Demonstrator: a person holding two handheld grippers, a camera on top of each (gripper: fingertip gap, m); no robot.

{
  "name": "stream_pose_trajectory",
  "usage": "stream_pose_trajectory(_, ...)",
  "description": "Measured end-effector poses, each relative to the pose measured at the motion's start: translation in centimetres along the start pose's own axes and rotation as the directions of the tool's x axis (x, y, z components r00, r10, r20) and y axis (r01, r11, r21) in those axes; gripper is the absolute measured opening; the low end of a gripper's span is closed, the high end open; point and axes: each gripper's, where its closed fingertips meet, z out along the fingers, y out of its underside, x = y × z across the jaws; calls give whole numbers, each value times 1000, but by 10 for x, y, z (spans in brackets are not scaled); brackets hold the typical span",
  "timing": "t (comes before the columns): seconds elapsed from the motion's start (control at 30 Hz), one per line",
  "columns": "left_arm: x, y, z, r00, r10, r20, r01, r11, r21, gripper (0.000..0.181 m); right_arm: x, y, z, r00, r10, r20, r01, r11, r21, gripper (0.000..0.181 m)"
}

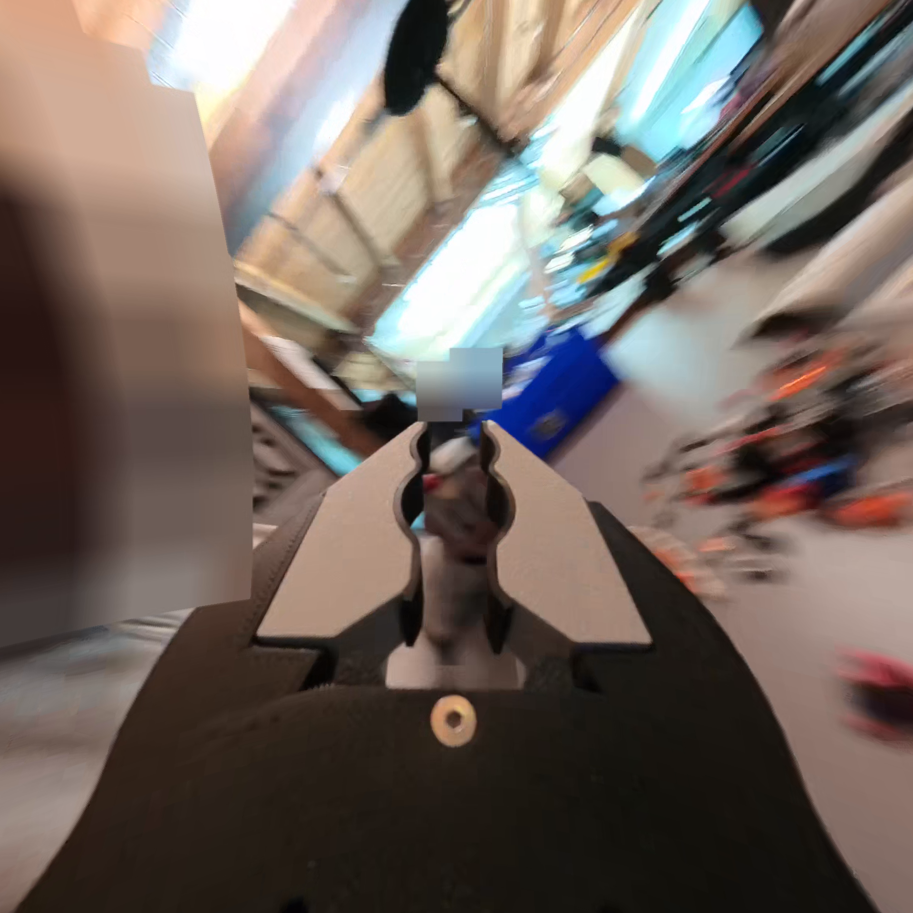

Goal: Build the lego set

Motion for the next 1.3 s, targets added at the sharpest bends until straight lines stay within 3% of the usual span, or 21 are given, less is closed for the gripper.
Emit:
stream_pose_trajectory(0.07,0,1,0,1000,-2,0,2,1000,-4,9,12,-12,-17,961,-220,-165,219,975,-26,20)
stream_pose_trajectory(0.13,-2,1,0,1000,-6,6,7,1000,-6,9,34,-19,-38,839,-408,-360,385,913,-139,24)
stream_pose_trajectory(0.23,-9,1,-1,999,-24,26,24,1000,-1,9,64,-17,-67,639,-553,-535,434,833,-343,31)
stream_pose_trajectory(0.43,-18,-4,-5,996,-80,37,79,996,37,8,109,25,-88,552,-596,-583,229,781,-582,34)
stream_pose_trajectory(0.63,-21,-1,-5,995,-91,48,90,995,30,8,125,38,-92,447,-701,-555,184,679,-710,37)
stream_pose_trajectory(0.77,-21,0,-4,994,-100,40,99,995,27,8,128,37,-91,398,-744,-537,199,642,-741,29)
stream_pose_trajectory(0.9,-21,0,-4,992,-121,33,120,992,26,8,128,40,-87,397,-768,-503,213,610,-763,23)
stream_pose_trajectory(1.0,-21,3,-3,987,-159,19,159,987,16,8,119,48,-74,447,-783,-432,266,578,-772,23)
stream_pose_trajectory(1.2,-8,9,2,967,-240,-87,239,971,-30,8,47,75,-17,598,-799,-62,521,447,-728,23)
stream_pose_trajectory(1.3,0,8,3,938,-307,-159,306,952,-34,8,11,81,2,701,-709,78,550,468,-692,23)
